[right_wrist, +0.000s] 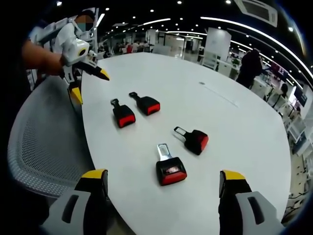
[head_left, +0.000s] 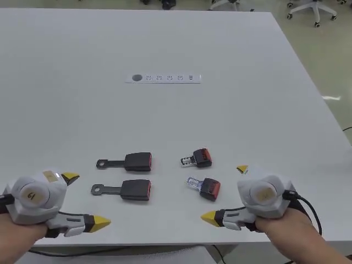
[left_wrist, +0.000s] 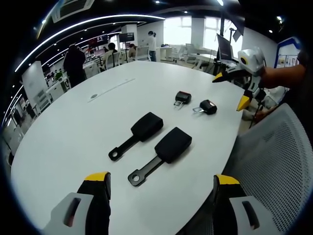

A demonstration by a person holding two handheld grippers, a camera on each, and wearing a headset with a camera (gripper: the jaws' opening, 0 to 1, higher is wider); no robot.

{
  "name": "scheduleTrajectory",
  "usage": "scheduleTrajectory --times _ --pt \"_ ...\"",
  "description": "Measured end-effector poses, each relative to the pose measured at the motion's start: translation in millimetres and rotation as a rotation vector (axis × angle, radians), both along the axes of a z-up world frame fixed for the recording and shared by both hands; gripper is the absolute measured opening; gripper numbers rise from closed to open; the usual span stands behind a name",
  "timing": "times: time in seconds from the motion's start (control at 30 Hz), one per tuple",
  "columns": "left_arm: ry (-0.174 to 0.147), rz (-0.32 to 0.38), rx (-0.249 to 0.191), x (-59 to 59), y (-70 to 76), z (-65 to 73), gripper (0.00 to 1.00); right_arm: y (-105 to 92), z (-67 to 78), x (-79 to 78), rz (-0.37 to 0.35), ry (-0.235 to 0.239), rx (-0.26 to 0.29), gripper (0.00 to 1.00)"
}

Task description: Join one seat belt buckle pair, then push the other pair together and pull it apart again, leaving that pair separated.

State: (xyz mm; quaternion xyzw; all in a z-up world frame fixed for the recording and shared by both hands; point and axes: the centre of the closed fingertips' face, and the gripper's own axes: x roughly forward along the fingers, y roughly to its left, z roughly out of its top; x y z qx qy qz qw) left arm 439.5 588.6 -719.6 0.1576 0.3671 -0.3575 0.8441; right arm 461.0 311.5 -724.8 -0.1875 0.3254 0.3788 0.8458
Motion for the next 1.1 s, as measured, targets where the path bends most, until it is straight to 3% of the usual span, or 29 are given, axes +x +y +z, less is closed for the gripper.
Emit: scheduleTrajectory --times 1.1 --pt "0.000 -0.008 0.009 -0.3 2.2 0.4 0.85 0.6 -1.1 1.1 0.014 0.003 -0.006 0.93"
